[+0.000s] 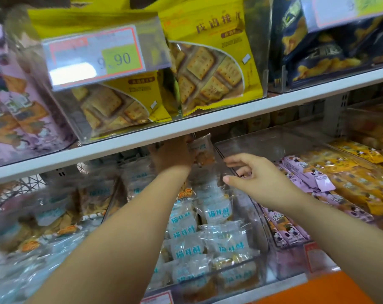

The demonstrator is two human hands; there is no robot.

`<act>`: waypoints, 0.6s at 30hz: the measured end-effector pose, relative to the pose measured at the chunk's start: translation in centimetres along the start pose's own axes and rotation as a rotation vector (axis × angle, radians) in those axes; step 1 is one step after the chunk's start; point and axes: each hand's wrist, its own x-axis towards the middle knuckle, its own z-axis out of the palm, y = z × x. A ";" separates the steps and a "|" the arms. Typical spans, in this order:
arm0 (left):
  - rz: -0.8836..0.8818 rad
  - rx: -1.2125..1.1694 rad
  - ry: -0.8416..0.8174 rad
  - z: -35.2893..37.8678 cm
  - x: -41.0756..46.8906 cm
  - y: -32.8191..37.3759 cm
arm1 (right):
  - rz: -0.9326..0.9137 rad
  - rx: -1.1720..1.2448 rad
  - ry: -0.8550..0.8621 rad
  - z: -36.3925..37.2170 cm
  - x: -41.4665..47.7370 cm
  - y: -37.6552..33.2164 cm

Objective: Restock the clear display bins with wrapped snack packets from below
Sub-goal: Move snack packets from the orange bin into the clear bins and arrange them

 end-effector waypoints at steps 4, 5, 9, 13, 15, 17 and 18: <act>0.024 -0.049 -0.023 1.3 1.3 0.4 | 0.011 -0.014 -0.020 -0.1 0.1 0.1; 0.021 -0.098 -0.037 1.7 1.7 0.4 | 0.015 -0.018 -0.026 -0.2 0.1 0.1; 0.019 -0.059 -0.057 2.7 2.1 0.1 | 0.019 -0.034 -0.040 -0.2 0.3 0.3; 0.042 0.006 0.064 2.0 0.9 0.6 | 0.018 -0.029 -0.053 -0.2 0.3 0.4; 0.099 0.123 0.077 1.7 0.2 0.8 | 0.017 -0.025 -0.058 -0.2 0.3 0.5; 0.135 0.201 0.015 1.9 -0.4 0.4 | 0.014 -0.025 -0.054 -0.1 0.3 0.5; 0.142 0.225 -0.015 2.0 -0.7 0.2 | 0.012 -0.028 -0.050 -0.1 0.3 0.5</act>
